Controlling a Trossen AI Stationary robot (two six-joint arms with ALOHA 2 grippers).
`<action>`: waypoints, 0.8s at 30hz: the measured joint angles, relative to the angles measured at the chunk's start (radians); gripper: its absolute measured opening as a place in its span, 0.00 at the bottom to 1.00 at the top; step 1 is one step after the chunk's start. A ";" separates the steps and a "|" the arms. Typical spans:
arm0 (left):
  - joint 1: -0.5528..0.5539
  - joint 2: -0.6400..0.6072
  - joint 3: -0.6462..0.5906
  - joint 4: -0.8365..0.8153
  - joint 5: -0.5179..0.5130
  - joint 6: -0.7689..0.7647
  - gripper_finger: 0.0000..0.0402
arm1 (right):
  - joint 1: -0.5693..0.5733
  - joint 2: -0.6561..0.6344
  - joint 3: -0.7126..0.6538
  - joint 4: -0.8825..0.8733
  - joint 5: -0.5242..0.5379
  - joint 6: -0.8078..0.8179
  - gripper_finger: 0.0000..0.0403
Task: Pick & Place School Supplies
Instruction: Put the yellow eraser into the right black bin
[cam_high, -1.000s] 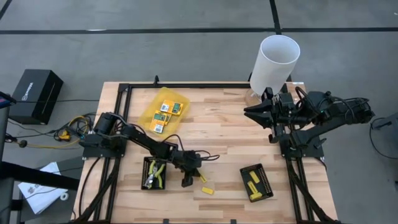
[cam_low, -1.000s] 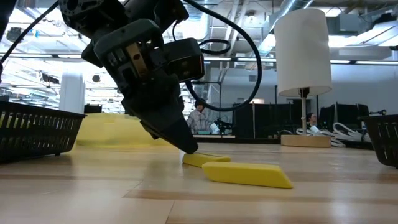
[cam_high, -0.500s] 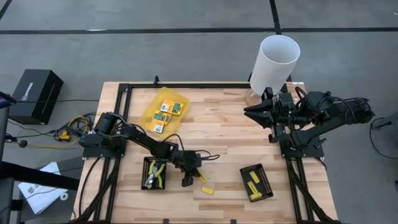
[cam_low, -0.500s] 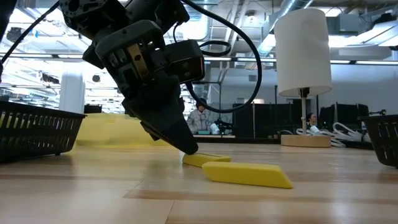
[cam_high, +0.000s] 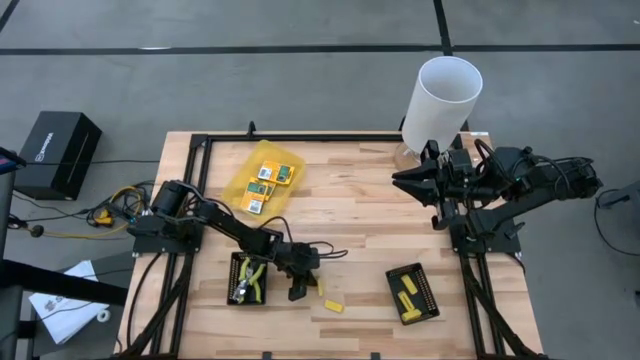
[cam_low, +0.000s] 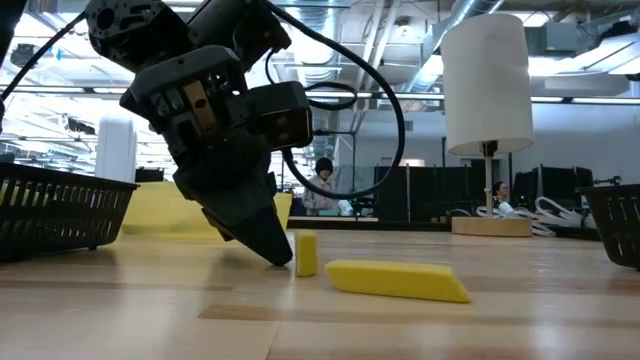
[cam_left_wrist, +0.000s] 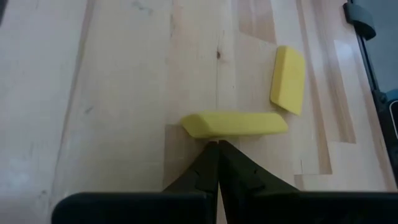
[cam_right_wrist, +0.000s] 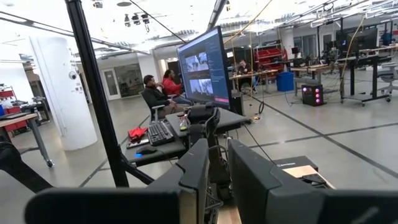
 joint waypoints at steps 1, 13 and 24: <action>0.000 0.000 -0.001 0.000 0.000 -0.001 0.00 | 0.000 0.000 0.000 0.000 0.000 0.000 0.14; 0.000 0.001 -0.002 -0.007 0.034 -0.024 0.00 | 0.000 0.000 0.000 -0.001 0.000 -0.002 0.14; 0.021 -0.082 -0.010 -0.164 0.083 0.076 0.00 | 0.000 0.000 0.000 -0.004 -0.026 -0.002 0.14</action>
